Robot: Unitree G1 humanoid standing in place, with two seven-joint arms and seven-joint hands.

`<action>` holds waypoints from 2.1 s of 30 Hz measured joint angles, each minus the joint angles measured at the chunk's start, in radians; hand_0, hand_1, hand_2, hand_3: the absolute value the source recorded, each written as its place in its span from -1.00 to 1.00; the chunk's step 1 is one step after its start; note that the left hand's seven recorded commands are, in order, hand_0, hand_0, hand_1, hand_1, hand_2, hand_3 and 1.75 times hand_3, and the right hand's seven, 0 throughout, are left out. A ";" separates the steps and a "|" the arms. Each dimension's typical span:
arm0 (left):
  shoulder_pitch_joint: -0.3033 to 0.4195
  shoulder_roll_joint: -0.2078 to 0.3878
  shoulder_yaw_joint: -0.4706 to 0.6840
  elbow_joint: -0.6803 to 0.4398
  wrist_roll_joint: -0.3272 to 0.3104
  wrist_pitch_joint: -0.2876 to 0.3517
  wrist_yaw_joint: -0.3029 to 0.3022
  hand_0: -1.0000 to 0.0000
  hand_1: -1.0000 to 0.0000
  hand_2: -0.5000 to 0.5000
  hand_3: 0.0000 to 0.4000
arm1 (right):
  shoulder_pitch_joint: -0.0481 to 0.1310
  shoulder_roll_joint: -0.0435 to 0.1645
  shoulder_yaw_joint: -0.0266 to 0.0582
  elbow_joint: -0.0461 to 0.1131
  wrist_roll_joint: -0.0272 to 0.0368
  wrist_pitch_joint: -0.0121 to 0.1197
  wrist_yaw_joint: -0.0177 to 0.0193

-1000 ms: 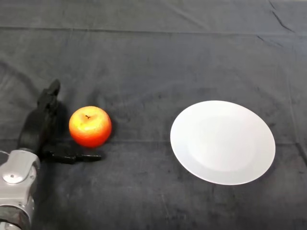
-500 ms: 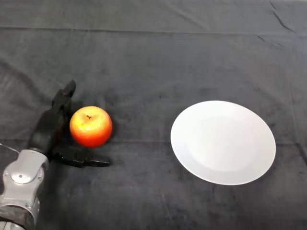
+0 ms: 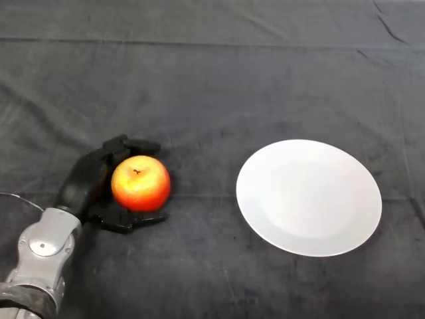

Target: Move the apple to the plate

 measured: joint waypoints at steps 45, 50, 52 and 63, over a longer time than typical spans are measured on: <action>-0.146 -0.021 -0.033 -0.011 0.029 -0.033 0.033 -1.00 -0.10 -0.45 1.00 | 0.000 0.000 0.0000 0.000 0.0000 0.000 0.0000; -0.155 -0.039 -0.043 -0.011 0.045 -0.043 0.037 -1.00 -0.12 -0.44 1.00 | 0.000 0.000 0.0000 0.000 0.0001 0.000 0.0000; -0.156 -0.049 -0.064 -0.011 0.051 -0.044 0.045 -1.00 -0.12 -0.44 1.00 | 0.000 0.000 0.0000 0.000 0.0001 0.000 0.0000; -0.239 -0.112 -0.120 -0.011 0.104 -0.050 0.056 -1.00 -0.11 -0.44 1.00 | 0.000 0.000 0.0000 0.000 0.0001 0.000 0.0000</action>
